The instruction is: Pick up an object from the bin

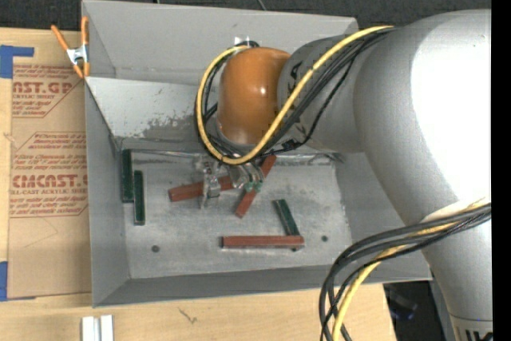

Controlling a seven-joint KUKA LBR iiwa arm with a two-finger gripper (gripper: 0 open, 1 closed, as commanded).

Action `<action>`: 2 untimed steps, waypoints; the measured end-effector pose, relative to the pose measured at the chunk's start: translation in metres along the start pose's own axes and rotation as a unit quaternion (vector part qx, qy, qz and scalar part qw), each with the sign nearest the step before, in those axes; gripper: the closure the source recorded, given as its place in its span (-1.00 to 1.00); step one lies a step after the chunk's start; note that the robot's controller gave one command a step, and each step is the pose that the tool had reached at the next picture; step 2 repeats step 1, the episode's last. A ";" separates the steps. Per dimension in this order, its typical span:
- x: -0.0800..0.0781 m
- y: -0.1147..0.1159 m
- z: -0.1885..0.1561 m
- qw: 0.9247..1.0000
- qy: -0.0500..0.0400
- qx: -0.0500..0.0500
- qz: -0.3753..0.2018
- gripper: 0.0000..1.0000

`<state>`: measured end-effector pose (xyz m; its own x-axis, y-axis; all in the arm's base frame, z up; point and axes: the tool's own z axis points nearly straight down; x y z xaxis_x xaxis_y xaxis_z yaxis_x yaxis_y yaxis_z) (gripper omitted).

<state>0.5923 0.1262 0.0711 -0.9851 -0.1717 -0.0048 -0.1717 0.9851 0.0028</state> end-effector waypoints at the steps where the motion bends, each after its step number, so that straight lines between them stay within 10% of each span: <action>1: 0.014 0.023 -0.146 1.000 0.001 0.001 -0.011 1.00; 2: 0.014 0.023 -0.146 1.000 0.001 0.001 -0.011 1.00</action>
Offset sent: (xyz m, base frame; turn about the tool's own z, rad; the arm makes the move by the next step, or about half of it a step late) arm 0.0000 0.0000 0.0000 0.0000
